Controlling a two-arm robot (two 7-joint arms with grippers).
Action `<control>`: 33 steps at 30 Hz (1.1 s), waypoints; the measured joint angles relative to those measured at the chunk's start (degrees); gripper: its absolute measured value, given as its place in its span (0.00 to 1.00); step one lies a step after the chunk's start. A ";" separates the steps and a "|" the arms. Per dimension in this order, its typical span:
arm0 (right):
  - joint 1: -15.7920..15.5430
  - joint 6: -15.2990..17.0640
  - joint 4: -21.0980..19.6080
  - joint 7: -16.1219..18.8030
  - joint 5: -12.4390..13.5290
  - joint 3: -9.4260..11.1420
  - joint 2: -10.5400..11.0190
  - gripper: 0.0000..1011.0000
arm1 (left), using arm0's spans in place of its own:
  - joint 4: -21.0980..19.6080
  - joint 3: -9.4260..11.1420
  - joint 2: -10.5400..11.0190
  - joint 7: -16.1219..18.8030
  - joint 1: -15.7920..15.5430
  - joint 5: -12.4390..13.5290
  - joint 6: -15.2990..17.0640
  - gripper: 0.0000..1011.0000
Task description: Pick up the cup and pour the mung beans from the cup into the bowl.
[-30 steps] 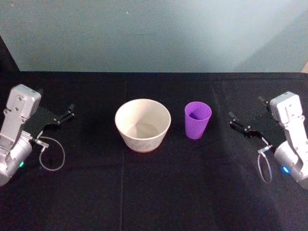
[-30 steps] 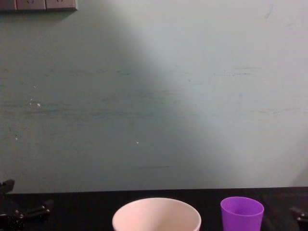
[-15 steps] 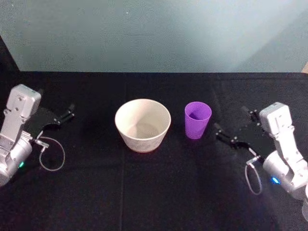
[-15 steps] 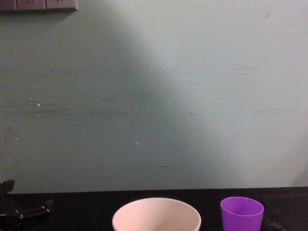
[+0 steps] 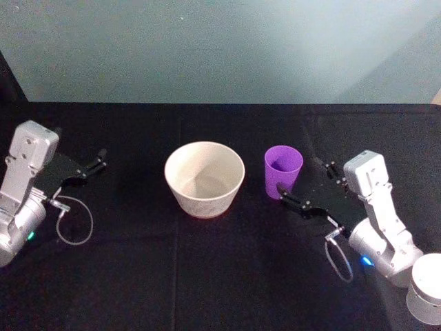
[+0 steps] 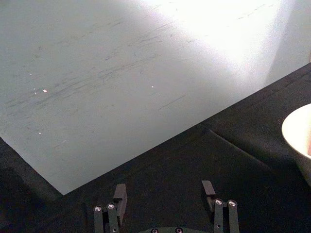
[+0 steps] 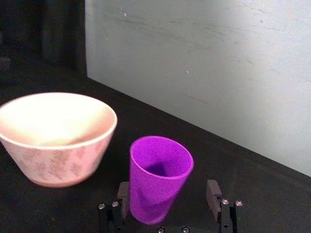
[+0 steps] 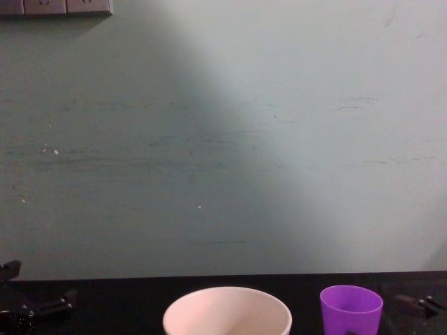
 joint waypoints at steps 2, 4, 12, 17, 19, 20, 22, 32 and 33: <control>0.34 -0.45 0.68 0.92 0.53 0.20 -0.75 0.99 | 0.00 0.00 0.00 0.00 0.00 0.00 0.00 0.99; 0.57 -0.75 1.17 1.51 0.92 0.33 -1.22 0.99 | 0.00 0.00 0.00 0.00 0.00 0.00 0.00 0.99; 1.78 -1.97 3.82 3.87 2.49 1.38 -3.66 0.99 | 0.00 0.00 0.00 0.00 0.00 0.00 0.00 0.99; 2.50 -2.48 5.61 5.14 3.18 2.08 -5.11 0.99 | 0.00 0.00 0.00 0.00 0.00 0.00 0.00 0.99; 2.80 -2.67 6.41 5.60 3.41 2.38 -5.70 0.99 | 0.00 0.00 0.00 0.00 0.00 0.00 0.00 0.99; 2.93 -2.75 6.69 5.72 3.45 2.48 -5.90 0.99 | 0.00 0.00 0.00 0.00 0.00 0.00 0.00 0.99; 3.13 -2.86 7.20 5.99 3.49 2.66 -6.26 0.99 | 0.00 0.00 0.00 0.00 0.00 0.00 0.00 0.99; 4.60 -3.24 10.62 7.56 3.42 3.76 -8.49 0.99 | 0.00 0.00 0.00 0.00 0.00 0.00 0.00 0.99; 4.71 -3.30 10.86 7.77 3.45 3.86 -8.67 0.99 | 0.00 0.00 0.00 0.00 0.00 0.00 0.00 0.99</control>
